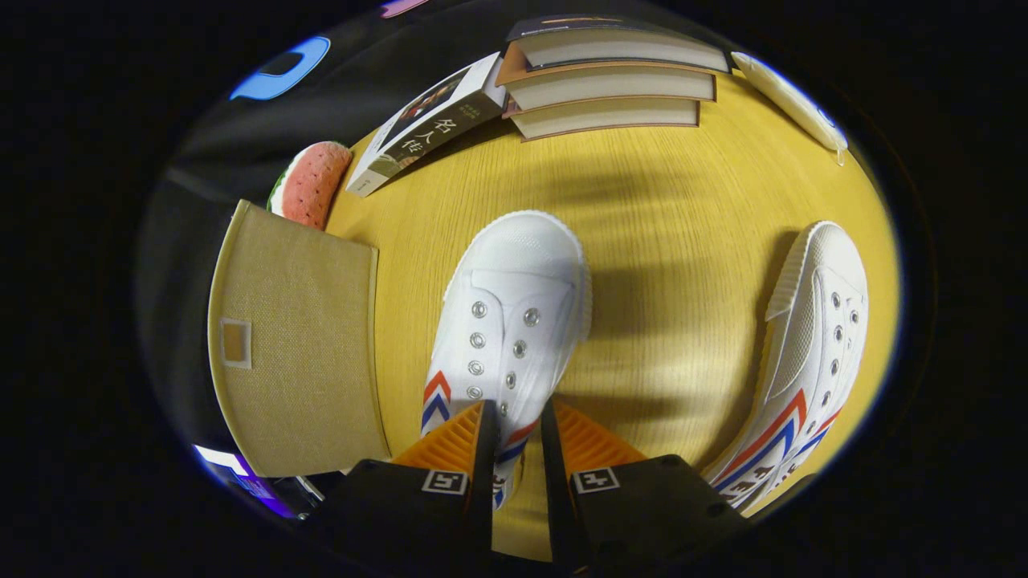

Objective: Open the storage box then place both shoes into the box .Put the left shoe in first, then the right shoe, with the right side of both shoes facing outward in a uniform manner.

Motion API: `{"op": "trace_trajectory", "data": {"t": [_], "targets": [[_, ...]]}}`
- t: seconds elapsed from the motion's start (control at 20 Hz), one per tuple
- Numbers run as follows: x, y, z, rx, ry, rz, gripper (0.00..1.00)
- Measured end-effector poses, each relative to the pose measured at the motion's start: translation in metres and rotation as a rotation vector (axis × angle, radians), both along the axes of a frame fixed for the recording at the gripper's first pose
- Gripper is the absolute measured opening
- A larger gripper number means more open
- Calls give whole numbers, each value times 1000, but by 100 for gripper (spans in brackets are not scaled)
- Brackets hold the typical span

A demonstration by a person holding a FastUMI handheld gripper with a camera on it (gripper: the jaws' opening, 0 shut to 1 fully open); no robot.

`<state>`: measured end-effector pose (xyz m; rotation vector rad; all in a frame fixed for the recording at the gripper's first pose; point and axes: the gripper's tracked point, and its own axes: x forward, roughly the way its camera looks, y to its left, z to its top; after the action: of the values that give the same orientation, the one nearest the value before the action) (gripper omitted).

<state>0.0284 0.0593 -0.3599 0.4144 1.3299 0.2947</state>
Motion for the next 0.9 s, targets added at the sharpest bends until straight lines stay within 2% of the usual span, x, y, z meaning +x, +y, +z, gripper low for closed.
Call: {"op": "trace_trajectory", "data": {"t": [0.15,0.2,0.25,0.5,0.9], "targets": [[0,0,1,50,56,-84,12],[1,-2,4,70,75,-121,12],[-1,-1,1,83,86,-120,7],[0,-2,12,77,65,-125,7],[-14,-7,71,118,15,-148,7]]}}
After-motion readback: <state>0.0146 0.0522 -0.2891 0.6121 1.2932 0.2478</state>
